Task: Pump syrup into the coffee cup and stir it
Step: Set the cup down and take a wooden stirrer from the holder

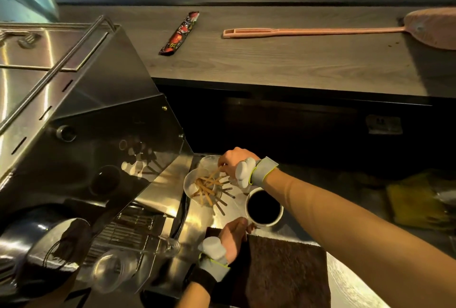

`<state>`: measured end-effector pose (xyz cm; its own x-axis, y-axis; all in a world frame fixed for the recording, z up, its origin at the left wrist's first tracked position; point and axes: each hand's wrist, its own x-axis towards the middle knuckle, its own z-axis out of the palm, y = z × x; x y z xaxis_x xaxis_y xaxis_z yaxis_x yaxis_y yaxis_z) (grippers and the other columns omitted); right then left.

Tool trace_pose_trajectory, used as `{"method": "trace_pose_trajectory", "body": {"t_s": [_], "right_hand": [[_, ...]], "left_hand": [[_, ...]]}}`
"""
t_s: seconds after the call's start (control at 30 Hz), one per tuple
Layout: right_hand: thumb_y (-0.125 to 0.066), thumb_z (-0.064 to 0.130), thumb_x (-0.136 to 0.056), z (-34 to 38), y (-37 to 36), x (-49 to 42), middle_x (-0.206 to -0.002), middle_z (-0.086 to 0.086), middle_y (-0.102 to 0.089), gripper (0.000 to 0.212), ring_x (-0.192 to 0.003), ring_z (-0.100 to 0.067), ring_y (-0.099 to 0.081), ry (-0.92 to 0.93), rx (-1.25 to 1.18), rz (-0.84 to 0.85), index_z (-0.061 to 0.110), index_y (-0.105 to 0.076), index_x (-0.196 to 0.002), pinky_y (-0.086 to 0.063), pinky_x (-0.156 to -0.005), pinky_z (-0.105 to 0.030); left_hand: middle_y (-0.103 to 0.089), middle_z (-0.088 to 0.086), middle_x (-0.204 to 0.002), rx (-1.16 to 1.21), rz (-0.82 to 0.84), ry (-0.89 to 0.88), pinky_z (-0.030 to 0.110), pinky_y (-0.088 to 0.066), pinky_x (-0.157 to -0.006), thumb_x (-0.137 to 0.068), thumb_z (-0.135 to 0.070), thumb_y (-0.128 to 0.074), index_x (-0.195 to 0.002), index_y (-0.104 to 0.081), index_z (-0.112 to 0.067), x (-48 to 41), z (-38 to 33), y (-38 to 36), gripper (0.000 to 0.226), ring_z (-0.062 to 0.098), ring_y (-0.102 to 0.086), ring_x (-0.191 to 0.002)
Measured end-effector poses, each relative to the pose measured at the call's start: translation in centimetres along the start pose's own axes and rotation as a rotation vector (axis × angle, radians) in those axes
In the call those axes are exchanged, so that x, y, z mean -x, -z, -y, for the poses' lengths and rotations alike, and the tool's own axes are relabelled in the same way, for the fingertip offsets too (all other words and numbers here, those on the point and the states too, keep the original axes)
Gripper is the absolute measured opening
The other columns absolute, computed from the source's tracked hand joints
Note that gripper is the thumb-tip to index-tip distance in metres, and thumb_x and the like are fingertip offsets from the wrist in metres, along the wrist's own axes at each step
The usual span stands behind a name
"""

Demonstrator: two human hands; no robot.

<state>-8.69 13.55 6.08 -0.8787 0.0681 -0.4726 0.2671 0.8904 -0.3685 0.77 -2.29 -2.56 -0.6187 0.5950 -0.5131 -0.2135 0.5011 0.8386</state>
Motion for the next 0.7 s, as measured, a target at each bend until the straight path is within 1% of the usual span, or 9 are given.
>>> {"method": "trace_pose_trajectory", "body": {"t_s": [0.07,0.13,0.2,0.23,0.3,0.33,0.5,0.63,0.7], "right_hand": [[-0.049,0.03,-0.092,-0.1,0.4,0.8,-0.108,-0.012,-0.07,0.03,-0.098,-0.033,-0.065,0.012,0.015,-0.038,0.015,-0.069,-0.109,-0.051,-0.073,-0.037],[-0.049,0.032,-0.093,-0.2,1.3,2.1,-0.111,-0.009,-0.07,0.03,-0.101,-0.03,-0.064,0.04,0.051,-0.066,0.017,-0.069,-0.112,-0.048,-0.074,-0.033],[-0.049,0.032,-0.095,-0.3,2.3,3.5,-0.114,-0.007,-0.069,0.031,-0.105,-0.028,-0.063,0.085,0.063,-0.1,0.018,-0.068,-0.115,-0.05,-0.078,-0.033],[-0.049,0.033,-0.095,-0.4,2.9,4.1,-0.114,-0.007,-0.07,0.031,-0.105,-0.028,-0.063,0.099,0.048,-0.124,0.02,-0.068,-0.115,-0.052,-0.082,-0.036],[-0.049,0.034,-0.093,-0.5,3.8,5.4,-0.111,-0.007,-0.071,0.03,-0.103,-0.028,-0.064,0.111,0.04,-0.172,0.022,-0.069,-0.113,-0.054,-0.083,-0.039],[-0.05,0.034,-0.093,-0.6,4.2,6.0,-0.11,-0.006,-0.072,0.03,-0.102,-0.028,-0.065,0.117,0.047,-0.183,0.023,-0.069,-0.112,-0.054,-0.082,-0.038],[-0.05,0.035,-0.093,-1.3,5.3,8.3,-0.107,-0.006,-0.074,0.029,-0.098,-0.028,-0.067,0.154,0.068,-0.234,0.023,-0.07,-0.11,-0.056,-0.081,-0.042],[-0.05,0.034,-0.094,-1.5,5.5,9.0,-0.108,-0.007,-0.073,0.03,-0.097,-0.028,-0.068,0.145,0.05,-0.252,0.022,-0.069,-0.113,-0.057,-0.081,-0.042],[-0.05,0.034,-0.094,-1.1,5.2,8.9,-0.109,-0.006,-0.073,0.03,-0.099,-0.028,-0.067,0.149,0.046,-0.27,0.023,-0.07,-0.113,-0.057,-0.081,-0.04]], "left_hand": [[-0.045,-0.005,-0.053,-0.019,0.002,0.012,0.016,-0.034,-0.057,-0.094,-0.026,-0.038,-0.059,-0.051,-0.021,-0.2,0.1,0.0,0.038,0.002,-0.043,-0.05],[-0.045,-0.001,-0.056,-0.002,-0.001,0.052,0.023,-0.034,-0.06,-0.094,-0.025,-0.038,-0.06,-0.051,-0.017,-0.3,-0.1,0.0,0.036,0.011,-0.043,-0.056],[-0.048,0.001,-0.057,0.03,-0.017,0.078,0.02,-0.036,-0.06,-0.093,-0.024,-0.039,-0.058,-0.05,-0.016,-0.7,-0.1,-0.2,0.037,0.015,-0.044,-0.058],[-0.052,0.003,-0.059,0.037,-0.03,0.094,0.021,-0.038,-0.063,-0.091,-0.028,-0.041,-0.055,-0.051,-0.019,-0.9,-0.1,-0.2,0.038,0.017,-0.047,-0.061],[-0.057,0.008,-0.064,0.034,-0.04,0.111,0.032,-0.038,-0.071,-0.081,-0.039,-0.042,-0.049,-0.055,-0.022,-0.8,0.0,-0.3,0.039,0.021,-0.05,-0.066],[-0.057,0.009,-0.066,0.038,-0.041,0.121,0.036,-0.037,-0.072,-0.079,-0.04,-0.041,-0.048,-0.056,-0.023,-0.8,0.0,-0.2,0.038,0.021,-0.05,-0.068],[-0.057,0.007,-0.063,0.069,-0.073,0.131,0.037,-0.038,-0.076,-0.09,-0.021,-0.042,-0.047,-0.051,-0.02,-0.8,-0.2,-0.4,0.044,0.023,-0.051,-0.069],[-0.058,0.003,-0.064,0.074,-0.061,0.158,0.044,-0.044,-0.084,-0.084,-0.028,-0.046,-0.05,-0.058,-0.021,-1.6,0.5,-0.2,0.037,0.024,-0.054,-0.08],[-0.058,-0.003,-0.062,0.049,-0.043,0.151,0.04,-0.044,-0.083,-0.086,-0.028,-0.045,-0.053,-0.058,-0.023,-1.8,0.9,-0.2,0.035,0.023,-0.054,-0.079]]}}
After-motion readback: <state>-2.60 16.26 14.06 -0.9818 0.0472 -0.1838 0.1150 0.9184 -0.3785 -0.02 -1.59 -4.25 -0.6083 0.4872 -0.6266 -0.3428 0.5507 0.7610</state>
